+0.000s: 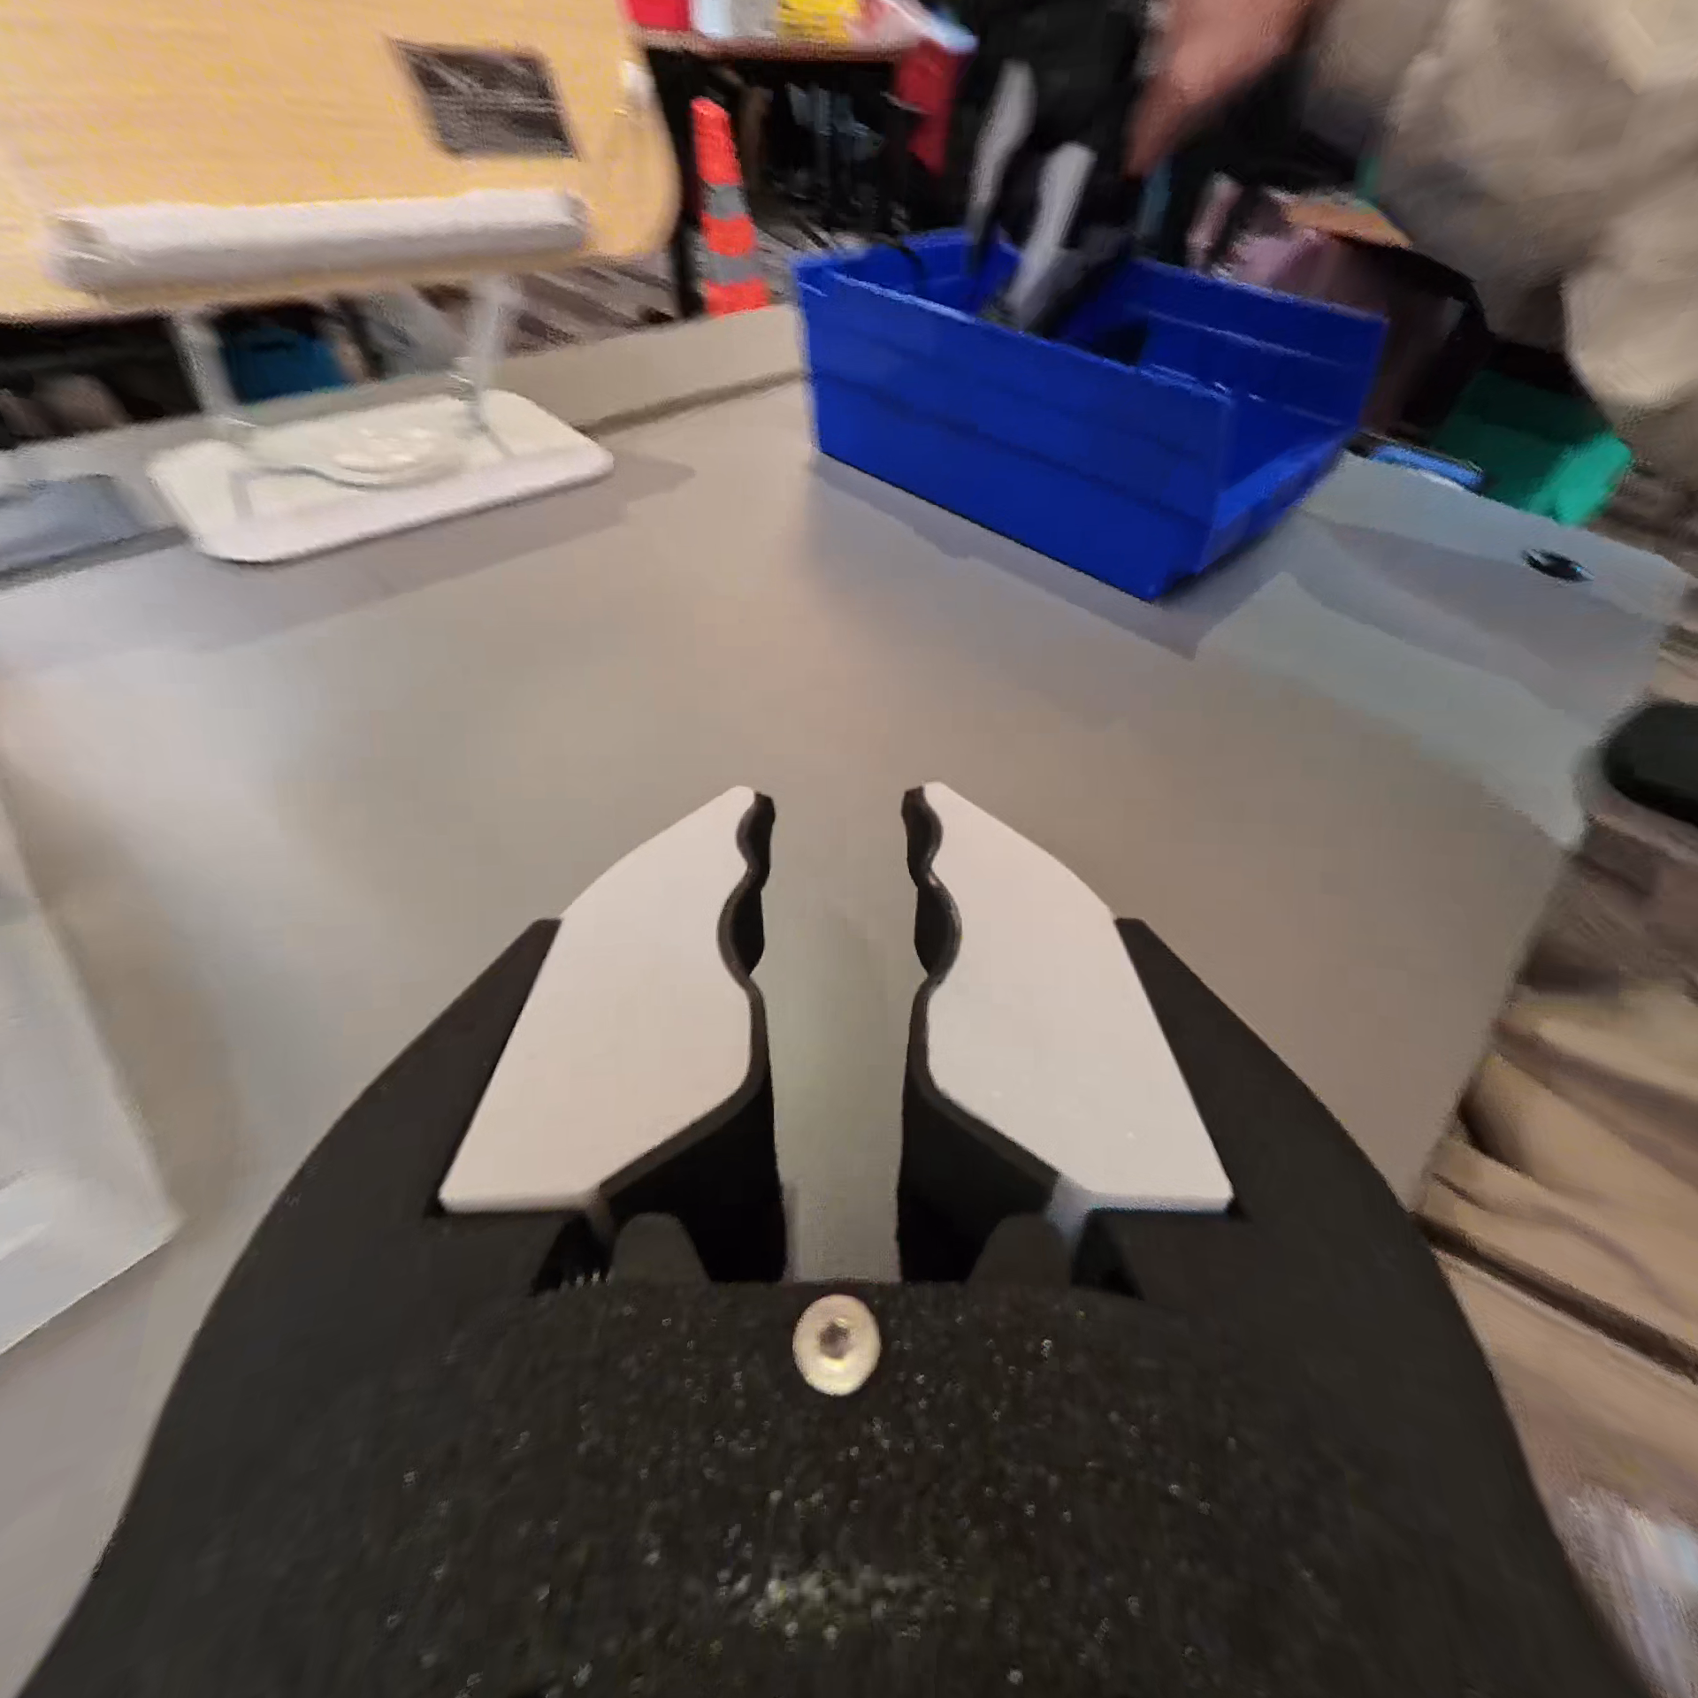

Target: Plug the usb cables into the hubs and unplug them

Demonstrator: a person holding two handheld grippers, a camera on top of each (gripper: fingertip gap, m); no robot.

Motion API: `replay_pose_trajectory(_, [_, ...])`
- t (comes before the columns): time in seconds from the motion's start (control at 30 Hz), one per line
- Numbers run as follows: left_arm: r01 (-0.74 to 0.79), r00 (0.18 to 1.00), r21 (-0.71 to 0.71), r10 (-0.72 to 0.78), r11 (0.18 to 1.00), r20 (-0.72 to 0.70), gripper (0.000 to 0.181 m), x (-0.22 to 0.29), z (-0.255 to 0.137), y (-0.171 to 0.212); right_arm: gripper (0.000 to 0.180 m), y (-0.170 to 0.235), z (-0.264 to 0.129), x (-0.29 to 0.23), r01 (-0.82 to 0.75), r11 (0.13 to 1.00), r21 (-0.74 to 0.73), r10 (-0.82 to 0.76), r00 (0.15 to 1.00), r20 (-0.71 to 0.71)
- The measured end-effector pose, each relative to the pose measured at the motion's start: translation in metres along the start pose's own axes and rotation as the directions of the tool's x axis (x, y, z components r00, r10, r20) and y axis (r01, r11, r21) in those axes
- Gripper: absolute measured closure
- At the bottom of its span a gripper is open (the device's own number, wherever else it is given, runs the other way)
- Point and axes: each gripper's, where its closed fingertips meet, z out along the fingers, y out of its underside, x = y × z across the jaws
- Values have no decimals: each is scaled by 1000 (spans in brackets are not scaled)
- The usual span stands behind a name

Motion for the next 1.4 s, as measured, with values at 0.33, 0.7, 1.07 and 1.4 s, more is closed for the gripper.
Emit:
replay_pose_trajectory(0.33, [-27, 807, 134, -58, 991, 588, 149, -129, -104, -16, 132, -6, -150, -85, -354, 514, 781, 710, 686, -156])
replay_pose_trajectory(0.7, [29, 875, 4, -27, 1000, 483, 129, -111, -90, 24, 128, 29, -80, -187, -680, -26, 733, 896, 308, 318])
replay_pose_trajectory(1.07, [25, 893, -54, 3, 998, 450, 132, -110, -70, 32, 128, 18, -72, -197, -726, -25, 687, 846, 351, 401])
replay_pose_trajectory(1.4, [148, 891, -30, -120, 989, 438, 135, -119, -72, 38, 135, 13, -76, -201, -720, -22, 694, 835, 368, 409])
